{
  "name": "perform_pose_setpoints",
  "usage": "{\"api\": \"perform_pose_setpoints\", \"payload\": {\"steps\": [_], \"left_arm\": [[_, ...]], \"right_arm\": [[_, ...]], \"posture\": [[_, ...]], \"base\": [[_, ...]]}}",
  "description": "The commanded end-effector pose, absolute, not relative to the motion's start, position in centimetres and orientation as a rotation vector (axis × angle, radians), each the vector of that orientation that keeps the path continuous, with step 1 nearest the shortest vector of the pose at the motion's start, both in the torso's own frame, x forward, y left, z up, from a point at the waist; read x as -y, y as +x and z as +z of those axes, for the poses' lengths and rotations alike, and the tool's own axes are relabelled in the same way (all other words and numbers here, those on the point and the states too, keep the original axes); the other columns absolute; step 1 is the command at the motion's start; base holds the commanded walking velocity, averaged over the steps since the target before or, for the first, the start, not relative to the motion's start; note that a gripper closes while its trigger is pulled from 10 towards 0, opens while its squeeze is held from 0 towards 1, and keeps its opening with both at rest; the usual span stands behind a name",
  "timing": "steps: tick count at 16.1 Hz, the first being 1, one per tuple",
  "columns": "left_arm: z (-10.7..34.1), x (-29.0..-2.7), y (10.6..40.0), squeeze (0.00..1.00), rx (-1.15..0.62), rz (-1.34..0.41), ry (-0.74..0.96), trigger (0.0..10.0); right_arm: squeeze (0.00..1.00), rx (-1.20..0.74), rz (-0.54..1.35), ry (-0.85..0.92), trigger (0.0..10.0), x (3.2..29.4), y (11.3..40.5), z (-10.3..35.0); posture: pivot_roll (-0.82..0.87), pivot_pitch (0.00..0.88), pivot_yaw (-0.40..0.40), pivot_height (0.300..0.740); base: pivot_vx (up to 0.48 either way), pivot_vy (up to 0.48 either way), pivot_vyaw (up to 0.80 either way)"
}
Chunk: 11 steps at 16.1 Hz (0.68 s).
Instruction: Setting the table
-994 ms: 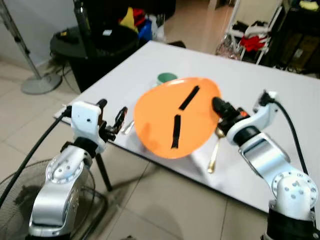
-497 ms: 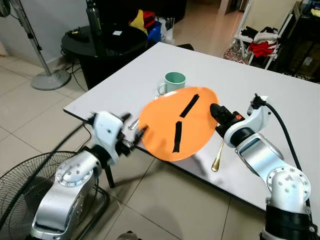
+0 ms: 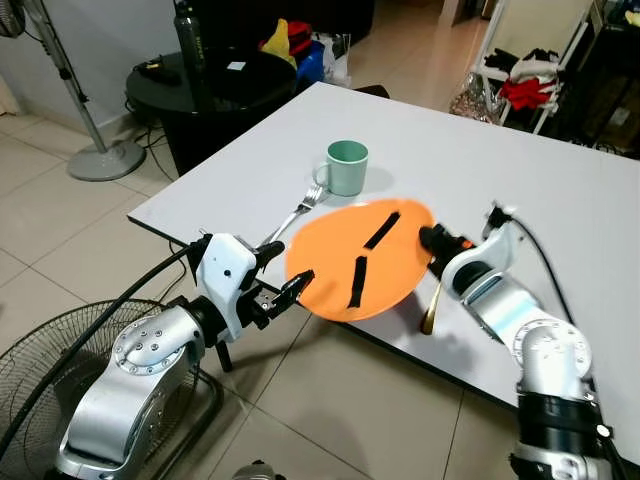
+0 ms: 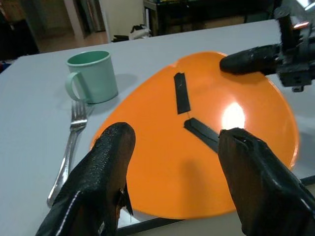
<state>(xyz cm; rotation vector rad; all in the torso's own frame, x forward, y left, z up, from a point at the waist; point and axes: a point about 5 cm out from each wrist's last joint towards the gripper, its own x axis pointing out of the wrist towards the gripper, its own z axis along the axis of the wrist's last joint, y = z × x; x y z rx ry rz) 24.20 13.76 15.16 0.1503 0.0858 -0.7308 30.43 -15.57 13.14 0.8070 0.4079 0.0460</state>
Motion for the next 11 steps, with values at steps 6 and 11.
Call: {"api": "perform_pose_setpoints", "payload": {"steps": [6, 11], "left_arm": [[15.3, -13.6, 24.0, 0.0, -0.092, -0.76, 0.158, 10.0], [15.4, -13.2, 23.8, 0.0, -0.09, -0.782, 0.16, 10.0]], "right_arm": [[0.0, -0.368, 0.05, 0.82, 10.0, 15.5, 32.4, 13.2], [0.0, -0.431, 0.014, 0.786, 10.0, 15.8, 33.4, 11.2]], "posture": [[0.17, 0.0, 0.022, 0.727], [0.18, 0.0, 0.026, 0.727]], "base": [[0.0, 0.0, 0.0], [0.0, 0.0, 0.0]]}}
